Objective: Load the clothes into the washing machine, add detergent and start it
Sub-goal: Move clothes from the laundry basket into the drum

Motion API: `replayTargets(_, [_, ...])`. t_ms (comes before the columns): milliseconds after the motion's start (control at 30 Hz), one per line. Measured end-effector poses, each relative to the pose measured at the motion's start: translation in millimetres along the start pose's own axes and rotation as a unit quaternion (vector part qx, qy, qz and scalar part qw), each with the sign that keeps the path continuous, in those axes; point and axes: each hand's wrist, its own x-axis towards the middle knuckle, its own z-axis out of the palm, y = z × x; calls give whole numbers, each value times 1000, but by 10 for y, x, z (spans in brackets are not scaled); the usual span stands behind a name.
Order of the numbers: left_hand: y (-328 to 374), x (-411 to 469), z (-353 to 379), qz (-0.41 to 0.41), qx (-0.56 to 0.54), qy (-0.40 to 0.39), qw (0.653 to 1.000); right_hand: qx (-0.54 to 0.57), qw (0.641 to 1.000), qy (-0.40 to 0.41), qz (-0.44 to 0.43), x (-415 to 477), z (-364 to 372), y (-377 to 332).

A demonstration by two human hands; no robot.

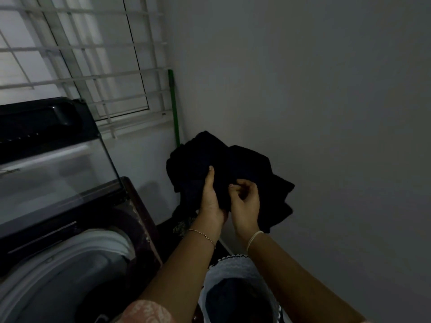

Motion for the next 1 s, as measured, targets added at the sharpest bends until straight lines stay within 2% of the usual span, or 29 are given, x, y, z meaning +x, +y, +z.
replayTargets(67, [31,-35,20,15,6,-5,1000,-65,996,57,25,4,-1,69])
replayTargets(133, [42,-44,4,25,0,-14,1000,-6,996,50,73,59,-28,108])
replayTargets(200, [61,-69,-11,15,-11,-24,1000,109,989,-12,100,98,-87,107])
replayTargets(267, [63,-111,-12,-1,-16,-30,999,196,966,-80,147,131,-157,81])
replayTargets(367, [44,-140,-35,-26,7,-40,999,271,924,-159,218,226,-242,14])
replayTargets(433, [70,-165,-29,-52,42,-46,997,286,908,-199,235,254,-259,-43])
replayTargets(533, [163,-205,-12,-102,96,-44,989,307,901,-198,235,252,-263,-76])
replayTargets(733, [228,-235,-149,-151,222,-6,963,321,892,-178,262,250,-264,-33])
replayTargets(900, [319,-363,-362,-152,167,22,974,350,869,-208,280,175,-166,-100])
replayTargets(1000, [362,-412,-599,-91,69,75,991,388,842,-243,286,109,-39,-157])
